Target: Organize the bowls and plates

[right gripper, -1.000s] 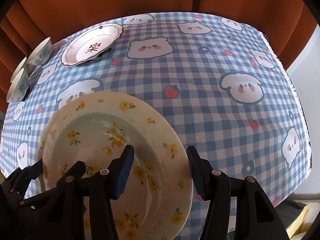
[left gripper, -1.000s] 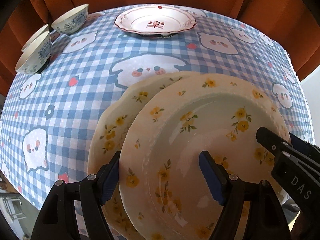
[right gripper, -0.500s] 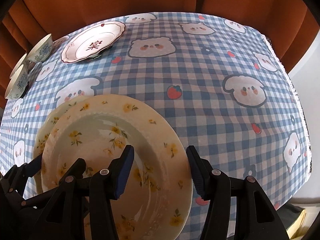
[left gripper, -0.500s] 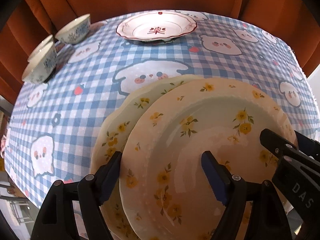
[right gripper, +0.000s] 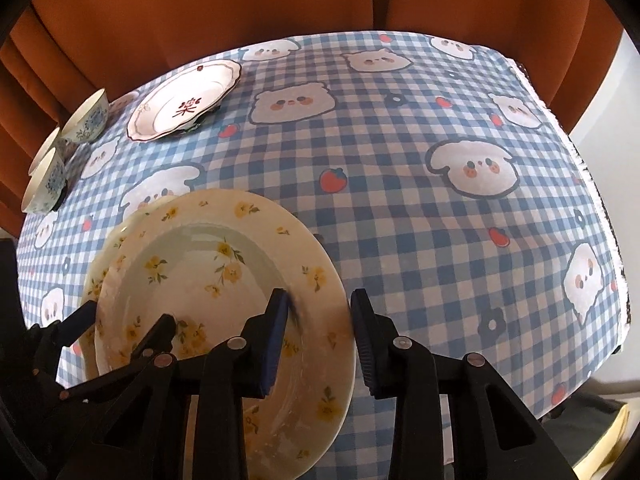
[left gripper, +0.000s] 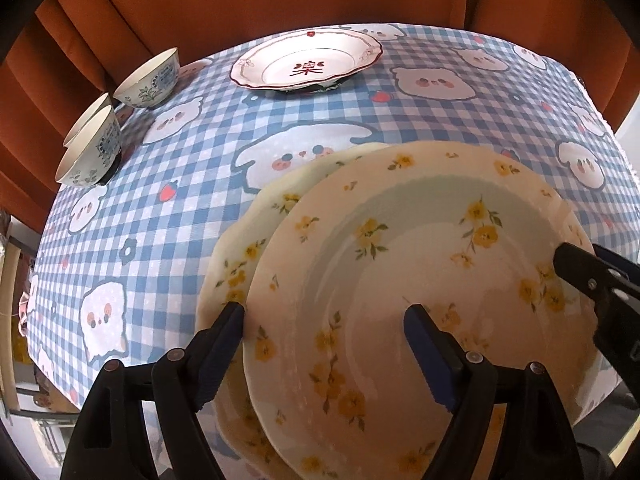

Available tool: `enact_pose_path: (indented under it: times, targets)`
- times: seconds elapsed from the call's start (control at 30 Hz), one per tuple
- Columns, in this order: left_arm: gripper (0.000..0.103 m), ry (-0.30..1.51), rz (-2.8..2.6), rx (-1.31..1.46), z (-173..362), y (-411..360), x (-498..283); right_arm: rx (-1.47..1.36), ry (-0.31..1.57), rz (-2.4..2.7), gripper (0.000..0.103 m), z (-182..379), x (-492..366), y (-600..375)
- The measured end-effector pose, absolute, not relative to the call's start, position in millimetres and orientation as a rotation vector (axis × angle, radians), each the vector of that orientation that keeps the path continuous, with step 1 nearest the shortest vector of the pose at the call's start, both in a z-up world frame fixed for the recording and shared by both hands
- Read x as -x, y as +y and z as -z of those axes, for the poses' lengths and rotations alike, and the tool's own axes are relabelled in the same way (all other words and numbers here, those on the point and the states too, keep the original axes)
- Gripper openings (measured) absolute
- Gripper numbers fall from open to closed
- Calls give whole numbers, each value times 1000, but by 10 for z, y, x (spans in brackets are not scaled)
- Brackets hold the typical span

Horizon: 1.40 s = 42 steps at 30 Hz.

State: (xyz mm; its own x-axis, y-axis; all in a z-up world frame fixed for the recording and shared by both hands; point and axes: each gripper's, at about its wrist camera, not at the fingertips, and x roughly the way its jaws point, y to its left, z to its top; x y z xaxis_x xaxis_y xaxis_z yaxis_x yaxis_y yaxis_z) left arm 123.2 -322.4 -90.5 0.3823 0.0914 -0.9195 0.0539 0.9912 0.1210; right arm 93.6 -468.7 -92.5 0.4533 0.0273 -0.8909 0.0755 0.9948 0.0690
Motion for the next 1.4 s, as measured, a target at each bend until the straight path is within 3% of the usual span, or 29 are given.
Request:
enact_pose_path:
  times: [0.6, 0.7, 0.83, 0.9, 1.4]
  targets:
    - [85, 1177, -53, -123, 785, -3025, -1134, -24, 1148, -8, 36, 1019, -1034, -4394]
    - [86, 1168, -26, -110, 754, -2974, -1159, -39, 1147, 12, 39, 1001, -1032, -4399]
    - [86, 1163, 11, -83, 686, -2862, -1194, -48, 1117, 6, 63, 901, -988, -4291]
    - [88, 1153, 32, -73, 633, -2798, -1214, -31, 1092, 5, 69, 825, -963, -4201]
    - [88, 1050, 101, -93, 162, -2104, -1643, -111, 1007, 20, 70, 358, -1190, -3452]
